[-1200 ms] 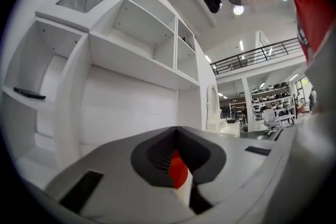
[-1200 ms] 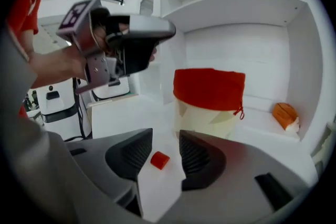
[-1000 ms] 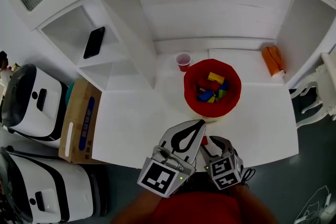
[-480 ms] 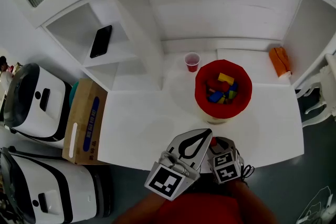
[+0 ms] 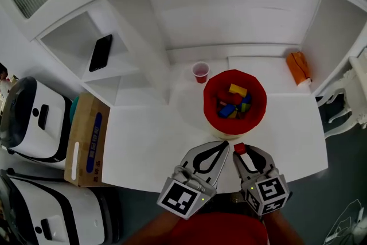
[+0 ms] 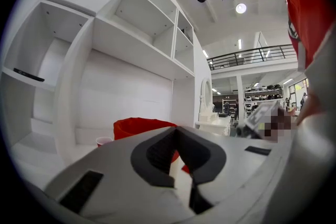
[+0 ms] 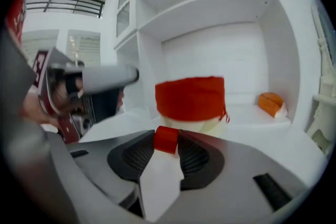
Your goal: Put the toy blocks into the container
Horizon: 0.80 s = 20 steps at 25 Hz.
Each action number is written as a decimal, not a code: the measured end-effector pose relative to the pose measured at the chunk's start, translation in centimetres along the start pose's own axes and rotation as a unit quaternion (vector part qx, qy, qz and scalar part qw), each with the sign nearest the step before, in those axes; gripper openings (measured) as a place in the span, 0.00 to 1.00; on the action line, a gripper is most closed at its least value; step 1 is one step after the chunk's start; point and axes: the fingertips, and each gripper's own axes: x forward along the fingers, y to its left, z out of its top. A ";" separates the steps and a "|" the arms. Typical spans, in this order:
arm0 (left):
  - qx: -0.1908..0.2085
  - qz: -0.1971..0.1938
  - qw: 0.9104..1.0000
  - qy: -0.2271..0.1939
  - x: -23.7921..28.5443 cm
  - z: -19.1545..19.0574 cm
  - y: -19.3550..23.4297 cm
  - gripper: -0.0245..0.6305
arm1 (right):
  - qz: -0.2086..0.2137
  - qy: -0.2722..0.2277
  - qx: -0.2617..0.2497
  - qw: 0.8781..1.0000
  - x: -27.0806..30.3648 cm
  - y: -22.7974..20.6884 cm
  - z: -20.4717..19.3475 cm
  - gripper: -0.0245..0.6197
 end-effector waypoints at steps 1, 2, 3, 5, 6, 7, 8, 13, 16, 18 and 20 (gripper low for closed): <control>0.000 0.000 1.000 0.000 0.2 0.1 0.0 0.05 | -0.005 -0.029 -0.004 1.000 -0.9 -0.4 2.5 0.27; 0.001 0.000 1.000 -0.001 0.4 0.2 0.1 0.05 | -0.008 -0.055 -0.011 0.998 -1.6 -0.8 5.1 0.27; 0.002 0.000 1.000 -0.002 0.6 0.2 0.1 0.05 | -0.011 -0.078 -0.018 0.997 -2.1 -1.2 7.5 0.27; 0.005 0.001 1.000 -0.003 0.8 0.5 0.1 0.05 | -0.010 -0.114 -0.034 0.993 -2.4 -1.8 11.8 0.27; 0.006 0.002 1.000 -0.004 0.9 0.6 0.0 0.05 | -0.009 -0.127 -0.043 0.991 -2.3 -2.0 13.5 0.27; 0.007 0.003 1.000 -0.006 1.0 0.8 0.0 0.05 | -0.007 -0.136 -0.052 0.989 -1.9 -2.3 14.9 0.27; 0.007 0.005 1.000 -0.008 1.1 1.1 0.0 0.05 | -0.005 -0.140 -0.059 0.988 -1.3 -2.6 16.0 0.27; 0.012 0.019 1.000 -0.018 1.2 2.5 0.2 0.05 | 0.009 -0.133 -0.060 0.989 1.6 -3.8 17.3 0.35; 0.015 0.026 0.999 -0.027 0.8 3.5 0.1 0.05 | 0.042 -0.161 -0.062 0.984 -0.1 -2.5 17.4 0.33; 0.018 0.030 0.999 -0.031 0.4 4.1 -0.1 0.05 | 0.073 -0.192 -0.065 0.977 -1.9 -1.0 17.2 0.23; 0.026 0.030 0.999 -0.034 0.0 4.6 -0.6 0.05 | 0.088 -0.215 -0.068 0.970 -3.7 0.2 16.8 0.13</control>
